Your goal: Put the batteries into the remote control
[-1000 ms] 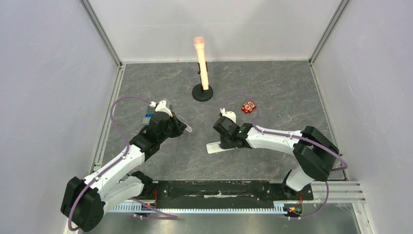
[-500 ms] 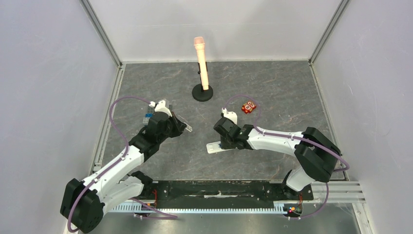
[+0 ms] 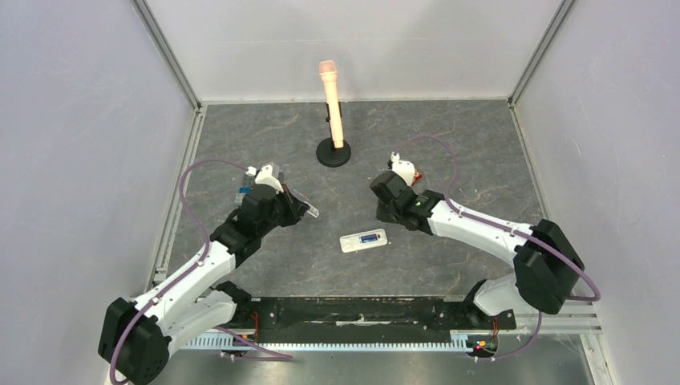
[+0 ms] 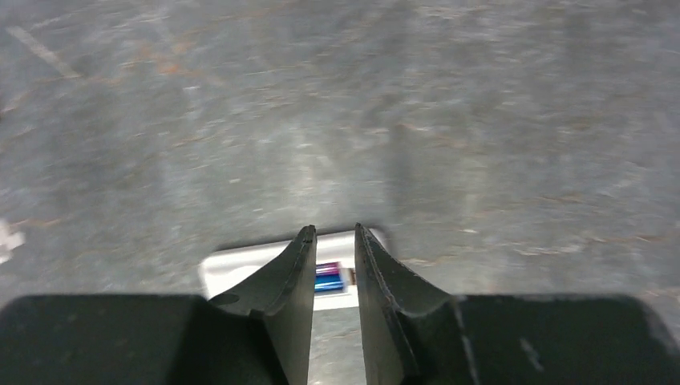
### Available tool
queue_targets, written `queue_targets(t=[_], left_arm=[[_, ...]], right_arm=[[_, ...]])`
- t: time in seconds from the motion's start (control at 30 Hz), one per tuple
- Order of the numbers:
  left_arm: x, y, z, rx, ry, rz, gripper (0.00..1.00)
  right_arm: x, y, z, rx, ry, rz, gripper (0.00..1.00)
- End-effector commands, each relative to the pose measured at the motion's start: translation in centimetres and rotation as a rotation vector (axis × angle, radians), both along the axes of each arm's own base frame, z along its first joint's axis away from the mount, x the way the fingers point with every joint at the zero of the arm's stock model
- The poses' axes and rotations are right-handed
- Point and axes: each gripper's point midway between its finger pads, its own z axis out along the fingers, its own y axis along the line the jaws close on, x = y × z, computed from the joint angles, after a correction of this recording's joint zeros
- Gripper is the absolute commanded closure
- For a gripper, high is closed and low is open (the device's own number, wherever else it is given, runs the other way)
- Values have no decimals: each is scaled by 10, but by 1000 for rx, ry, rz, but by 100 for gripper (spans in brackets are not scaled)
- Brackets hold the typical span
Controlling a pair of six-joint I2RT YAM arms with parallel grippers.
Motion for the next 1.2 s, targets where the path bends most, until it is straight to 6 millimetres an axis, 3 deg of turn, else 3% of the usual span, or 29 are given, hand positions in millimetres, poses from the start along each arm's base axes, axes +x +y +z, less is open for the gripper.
queue_targets(t=[0.0, 0.13, 0.67, 0.97, 1.17], left_arm=[[-2, -19, 18, -78, -25, -88, 98], [-9, -38, 21, -138, -19, -192, 98], [-12, -48, 24, -390, 6, -111, 98], [-16, -49, 22, -417, 22, -112, 98], [-19, -51, 22, -436, 28, -130, 98]], right_arm=[[-6, -60, -28, -179, 35, -94, 73], [-12, -74, -48, -235, 85, -76, 75], [-42, -38, -81, -159, 231, 71, 81], [-63, 6, -69, -52, 242, 158, 83], [-63, 2, -61, -27, 216, 127, 81]])
